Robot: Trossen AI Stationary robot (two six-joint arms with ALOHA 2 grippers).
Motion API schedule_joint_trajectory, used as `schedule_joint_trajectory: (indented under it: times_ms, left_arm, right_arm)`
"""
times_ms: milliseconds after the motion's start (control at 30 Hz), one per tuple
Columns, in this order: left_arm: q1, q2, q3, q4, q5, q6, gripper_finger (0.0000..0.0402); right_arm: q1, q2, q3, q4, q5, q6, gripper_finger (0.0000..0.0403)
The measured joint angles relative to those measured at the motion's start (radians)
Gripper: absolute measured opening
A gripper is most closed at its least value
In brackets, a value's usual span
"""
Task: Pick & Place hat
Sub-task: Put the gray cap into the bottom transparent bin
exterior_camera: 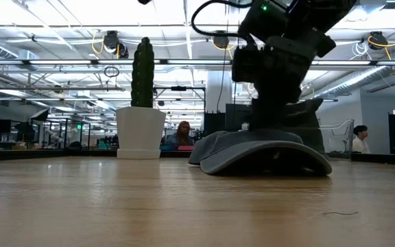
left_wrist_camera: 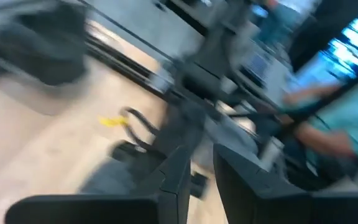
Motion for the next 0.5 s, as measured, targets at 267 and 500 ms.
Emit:
schedule_joint_trajectory:
  times_ms: [267, 500]
  left_arm:
    - [-0.001, -0.076, 0.0, -0.157, 0.223, 0.128, 0.0076]
    - [0.035, -0.188, 0.0, -0.223, 0.035, 0.181, 0.0076]
  right_arm:
    - [0.0, 0.0, 0.0, 0.115, 0.003, 0.103, 0.012]
    - [0.001, 0.0, 0.0, 0.057, -0.001, 0.118, 0.0114]
